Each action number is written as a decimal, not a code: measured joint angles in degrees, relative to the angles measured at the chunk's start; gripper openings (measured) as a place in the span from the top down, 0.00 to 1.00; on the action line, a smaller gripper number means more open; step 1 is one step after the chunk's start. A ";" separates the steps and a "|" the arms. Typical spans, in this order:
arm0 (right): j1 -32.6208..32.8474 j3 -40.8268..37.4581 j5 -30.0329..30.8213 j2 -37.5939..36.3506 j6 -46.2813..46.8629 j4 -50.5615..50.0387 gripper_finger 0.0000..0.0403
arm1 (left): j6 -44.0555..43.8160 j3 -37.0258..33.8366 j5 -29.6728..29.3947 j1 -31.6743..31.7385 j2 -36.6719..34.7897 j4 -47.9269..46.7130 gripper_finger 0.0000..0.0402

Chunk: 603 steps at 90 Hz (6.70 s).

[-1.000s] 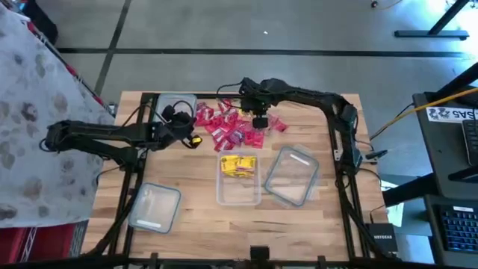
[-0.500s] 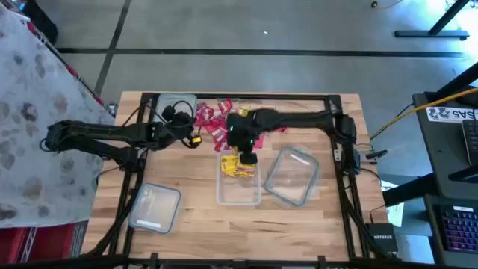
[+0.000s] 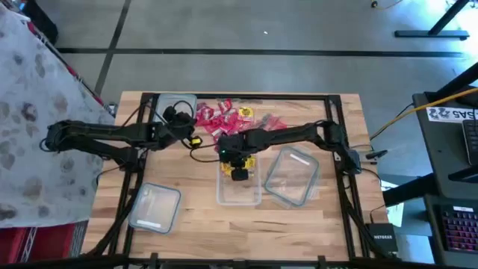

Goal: Sort candy
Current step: Put the yellow candy into the right transparent bin, then put the violet candy into the right transparent bin

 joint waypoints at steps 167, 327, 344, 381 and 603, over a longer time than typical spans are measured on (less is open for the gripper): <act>-29.05 -12.28 -1.50 -9.16 -16.41 16.49 0.53 | 4.67 0.00 -0.37 0.37 0.02 -0.53 1.00; -5.93 -8.70 -14.59 -12.82 0.08 -3.15 0.98 | 2.72 0.00 1.39 1.94 0.02 -1.04 1.00; 0.52 -8.72 -3.85 -12.79 4.36 -3.07 0.98 | 2.78 0.00 1.50 1.53 0.02 -0.98 1.00; 1.11 -15.37 2.59 -12.35 12.19 -1.57 0.88 | 2.40 0.00 1.87 1.53 0.02 -0.15 1.00; 8.12 -27.76 18.85 -28.14 15.27 23.93 0.95 | -15.54 0.00 4.84 -10.78 0.04 1.39 1.00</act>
